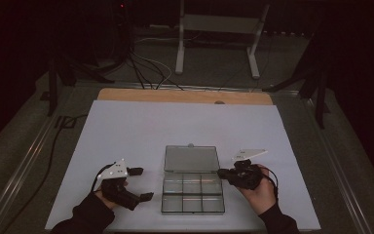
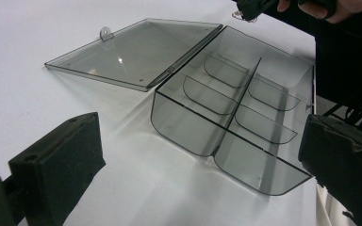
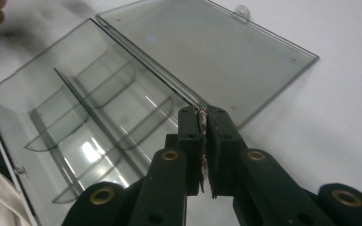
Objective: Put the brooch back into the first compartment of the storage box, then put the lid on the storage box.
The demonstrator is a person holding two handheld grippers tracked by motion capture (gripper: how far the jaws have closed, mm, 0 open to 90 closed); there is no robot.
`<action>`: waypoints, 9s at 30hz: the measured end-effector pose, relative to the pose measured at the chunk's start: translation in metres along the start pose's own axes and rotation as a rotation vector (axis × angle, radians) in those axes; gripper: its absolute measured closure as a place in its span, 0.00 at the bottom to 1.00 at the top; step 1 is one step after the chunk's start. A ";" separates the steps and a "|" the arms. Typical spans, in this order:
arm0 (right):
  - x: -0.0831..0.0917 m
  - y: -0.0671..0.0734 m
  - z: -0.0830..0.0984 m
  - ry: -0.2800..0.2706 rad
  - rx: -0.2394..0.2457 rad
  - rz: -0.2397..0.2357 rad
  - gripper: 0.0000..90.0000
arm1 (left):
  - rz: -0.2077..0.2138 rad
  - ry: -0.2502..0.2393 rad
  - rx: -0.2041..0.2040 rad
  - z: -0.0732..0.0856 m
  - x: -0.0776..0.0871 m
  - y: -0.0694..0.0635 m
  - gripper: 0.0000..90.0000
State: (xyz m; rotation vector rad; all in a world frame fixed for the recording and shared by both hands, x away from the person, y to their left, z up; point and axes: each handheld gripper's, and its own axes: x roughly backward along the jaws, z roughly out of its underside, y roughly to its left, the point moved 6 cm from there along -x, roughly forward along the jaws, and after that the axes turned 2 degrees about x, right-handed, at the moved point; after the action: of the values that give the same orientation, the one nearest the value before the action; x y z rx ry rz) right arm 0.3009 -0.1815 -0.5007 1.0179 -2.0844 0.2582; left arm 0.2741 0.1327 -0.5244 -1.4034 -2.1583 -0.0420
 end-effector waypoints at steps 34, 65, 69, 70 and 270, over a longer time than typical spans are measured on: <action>-0.039 0.054 -0.037 0.020 0.125 -0.113 0.95 | 0.006 -0.003 0.002 0.000 0.001 -0.001 0.02; -0.079 0.087 -0.046 0.067 0.189 -0.187 0.95 | 0.007 0.001 0.001 0.000 0.001 -0.001 0.02; -0.084 0.089 -0.045 0.079 0.191 -0.188 0.95 | 0.008 0.001 -0.001 0.000 0.000 -0.001 0.02; -0.085 0.089 -0.044 0.082 0.191 -0.189 0.95 | 0.008 0.001 0.000 0.000 0.001 -0.001 0.02; 0.008 0.002 -0.003 -0.279 0.006 -0.050 0.04 | 0.006 0.112 0.570 -0.026 -0.082 0.054 0.59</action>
State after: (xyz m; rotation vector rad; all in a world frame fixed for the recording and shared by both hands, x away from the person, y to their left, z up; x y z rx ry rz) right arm 0.2978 -0.1834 -0.4929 1.1631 -2.3036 0.1011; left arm 0.3551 0.0803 -0.5553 -1.0454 -1.8673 0.4505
